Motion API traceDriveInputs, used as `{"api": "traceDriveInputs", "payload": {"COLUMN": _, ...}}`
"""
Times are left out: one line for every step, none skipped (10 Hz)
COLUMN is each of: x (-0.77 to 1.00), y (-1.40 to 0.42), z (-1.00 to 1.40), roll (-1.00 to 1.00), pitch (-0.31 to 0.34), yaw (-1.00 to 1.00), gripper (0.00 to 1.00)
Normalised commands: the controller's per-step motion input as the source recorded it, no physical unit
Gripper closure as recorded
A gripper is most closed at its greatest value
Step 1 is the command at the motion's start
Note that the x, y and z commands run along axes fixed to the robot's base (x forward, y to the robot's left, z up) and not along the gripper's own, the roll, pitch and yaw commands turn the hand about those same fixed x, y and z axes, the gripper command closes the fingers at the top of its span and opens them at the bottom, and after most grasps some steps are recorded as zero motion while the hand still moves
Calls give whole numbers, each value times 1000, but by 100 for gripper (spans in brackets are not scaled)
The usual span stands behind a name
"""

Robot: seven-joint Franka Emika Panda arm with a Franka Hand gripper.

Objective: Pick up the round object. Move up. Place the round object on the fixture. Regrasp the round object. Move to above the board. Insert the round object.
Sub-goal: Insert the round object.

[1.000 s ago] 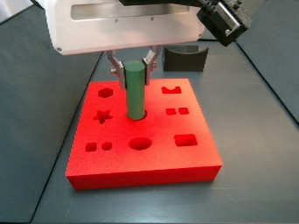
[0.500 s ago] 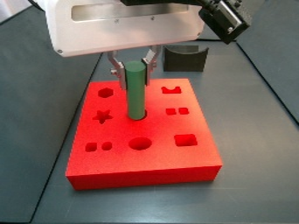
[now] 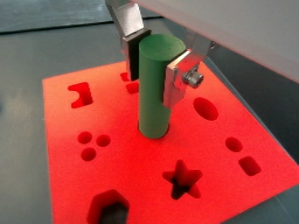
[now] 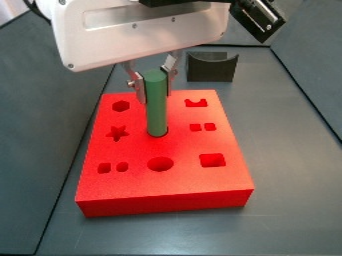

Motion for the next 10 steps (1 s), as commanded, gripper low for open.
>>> {"api": "traceDriveInputs", "payload": {"x": -74, "y": -320, "z": 0, "roll": 127, "pitch": -166, "yaw": 226, "gripper": 100}}
{"api": "traceDriveInputs", "payload": {"x": -37, "y": -220, "z": -91, "roll": 173, "pitch": -121, "yaw": 229, "gripper": 100}}
{"api": "traceDriveInputs", "payload": {"x": 0, "y": 0, "z": -254, "roll": 214, "pitch": -104, "yaw": 400, "gripper": 100}}
{"api": "traceDriveInputs", "payload": {"x": 14, "y": 0, "z": -414, "roll": 326, "pitch": -101, "yaw": 560, "gripper": 100}}
{"api": "traceDriveInputs", "payload": {"x": 20, "y": 0, "z": -380, "roll": 341, "pitch": -113, "yaw": 669, "gripper": 100}}
{"api": "traceDriveInputs", "payload": {"x": 6, "y": 0, "z": -329, "roll": 360, "pitch": -96, "yaw": 706, "gripper": 100}}
{"api": "traceDriveInputs", "payload": {"x": 37, "y": 0, "z": -300, "roll": 371, "pitch": -106, "yaw": 666, "gripper": 100}}
{"api": "traceDriveInputs", "payload": {"x": 3, "y": -291, "z": -463, "roll": 336, "pitch": -167, "yaw": 466, "gripper": 100}}
{"api": "traceDriveInputs", "payload": {"x": 0, "y": -311, "z": -249, "roll": 66, "pitch": -187, "yaw": 140, "gripper": 100}}
{"api": "traceDriveInputs", "payload": {"x": 0, "y": -246, "z": -420, "roll": 54, "pitch": -214, "yaw": 140, "gripper": 100}}
